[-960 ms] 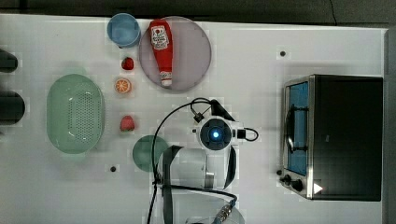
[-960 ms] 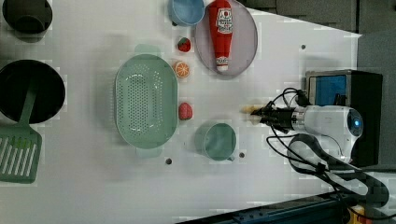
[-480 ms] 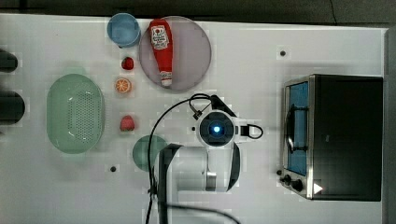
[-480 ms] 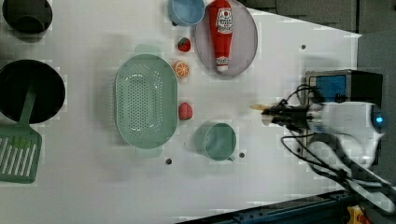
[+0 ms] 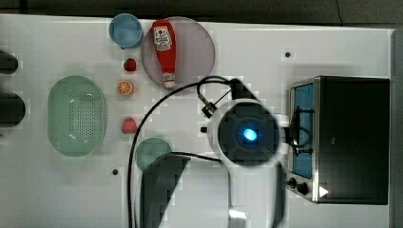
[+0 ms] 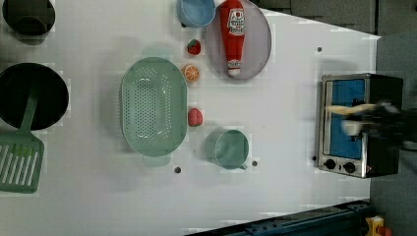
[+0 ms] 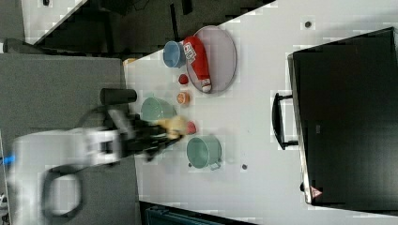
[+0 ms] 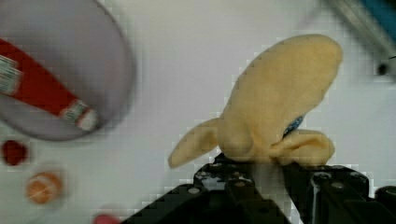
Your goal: Pick banana from table and place on oven.
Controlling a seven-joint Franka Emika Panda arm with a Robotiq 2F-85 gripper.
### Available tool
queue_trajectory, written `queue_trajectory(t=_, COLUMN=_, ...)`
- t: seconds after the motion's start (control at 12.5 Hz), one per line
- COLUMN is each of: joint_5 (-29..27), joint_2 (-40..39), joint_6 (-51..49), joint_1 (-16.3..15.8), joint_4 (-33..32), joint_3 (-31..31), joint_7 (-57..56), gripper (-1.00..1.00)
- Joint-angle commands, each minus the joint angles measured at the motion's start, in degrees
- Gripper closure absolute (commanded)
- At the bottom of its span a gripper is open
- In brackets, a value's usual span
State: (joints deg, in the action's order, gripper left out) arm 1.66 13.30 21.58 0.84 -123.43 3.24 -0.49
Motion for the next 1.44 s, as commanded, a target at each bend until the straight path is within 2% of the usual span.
queue_trajectory(t=0.08, joint_5=-0.04, joint_2=0.63, joint_6=-7.92, joint_1=0.59, joint_4=5.78, joint_3=3.41, joint_7=0.64, gripper=0.43)
queue_trajectory(t=0.32, joint_5=0.39, joint_2=-1.22, joint_6=-10.48, joint_1=1.74, joint_4=10.40, joint_3=9.47, joint_7=-2.92, gripper=0.43)
queue_trajectory(t=0.48, joint_5=1.95, joint_2=-3.75, joint_6=-9.10, joint_1=2.27, joint_4=11.31, joint_3=14.79, joint_7=-10.61, gripper=0.43)
queue_trajectory(t=0.88, joint_5=2.54, joint_2=-14.20, joint_6=6.49, joint_1=2.62, joint_4=11.69, joint_3=27.74, joint_7=-34.31, gripper=0.43)
queue_trajectory(t=1.2, joint_5=1.78, joint_2=-22.41, joint_6=10.42, joint_1=2.87, joint_4=14.61, joint_3=31.61, joint_7=-44.28, gripper=0.43)
queue_trajectory(t=1.28, joint_5=1.21, joint_2=-23.67, joint_6=10.35, joint_1=3.01, joint_4=14.90, joint_3=31.90, joint_7=-46.24, gripper=0.33)
queue_trajectory(t=1.44, joint_5=0.58, joint_2=-25.15, joint_6=11.51, joint_1=3.49, joint_4=14.98, joint_3=32.12, joint_7=-47.88, gripper=-0.10)
